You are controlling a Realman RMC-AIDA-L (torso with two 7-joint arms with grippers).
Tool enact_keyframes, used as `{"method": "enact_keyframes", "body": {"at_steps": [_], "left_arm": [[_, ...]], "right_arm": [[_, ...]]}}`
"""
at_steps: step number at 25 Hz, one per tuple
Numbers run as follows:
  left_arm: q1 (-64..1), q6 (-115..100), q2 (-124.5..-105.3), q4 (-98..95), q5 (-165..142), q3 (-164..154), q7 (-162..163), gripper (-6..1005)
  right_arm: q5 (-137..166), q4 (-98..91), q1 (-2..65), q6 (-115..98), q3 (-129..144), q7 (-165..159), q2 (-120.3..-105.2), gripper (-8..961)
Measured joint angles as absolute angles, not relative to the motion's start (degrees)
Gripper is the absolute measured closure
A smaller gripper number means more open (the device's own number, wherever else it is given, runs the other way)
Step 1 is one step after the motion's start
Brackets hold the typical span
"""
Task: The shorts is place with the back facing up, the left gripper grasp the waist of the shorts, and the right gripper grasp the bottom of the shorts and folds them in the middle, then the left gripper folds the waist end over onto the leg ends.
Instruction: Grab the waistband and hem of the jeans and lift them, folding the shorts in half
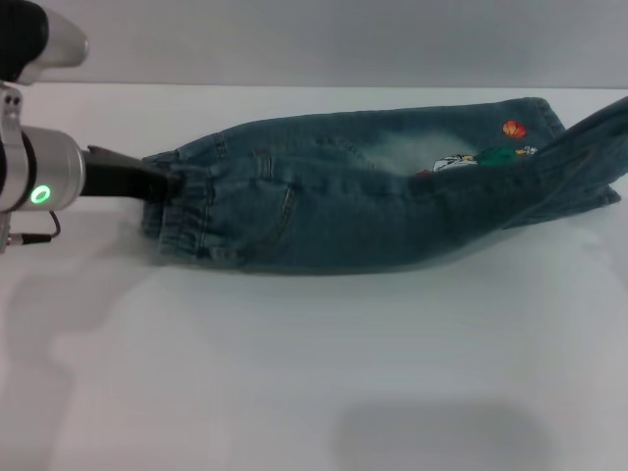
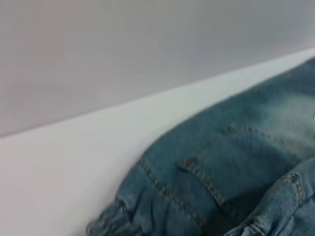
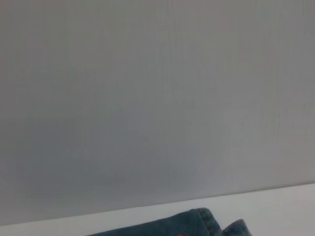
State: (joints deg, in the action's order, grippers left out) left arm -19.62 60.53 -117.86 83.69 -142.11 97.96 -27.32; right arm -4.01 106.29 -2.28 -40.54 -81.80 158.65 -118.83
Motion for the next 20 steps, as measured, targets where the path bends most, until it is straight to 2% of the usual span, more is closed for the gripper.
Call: {"method": "enact_keyframes", "body": {"at_steps": [20], "left_arm": [[-21.3,53.1,-117.85,81.3,-137.2,100.1,-29.9,913]], "right_arm": [[-3.9,102.4,0.3,-38.2,-87.2,158.7,-118.73,947]]}}
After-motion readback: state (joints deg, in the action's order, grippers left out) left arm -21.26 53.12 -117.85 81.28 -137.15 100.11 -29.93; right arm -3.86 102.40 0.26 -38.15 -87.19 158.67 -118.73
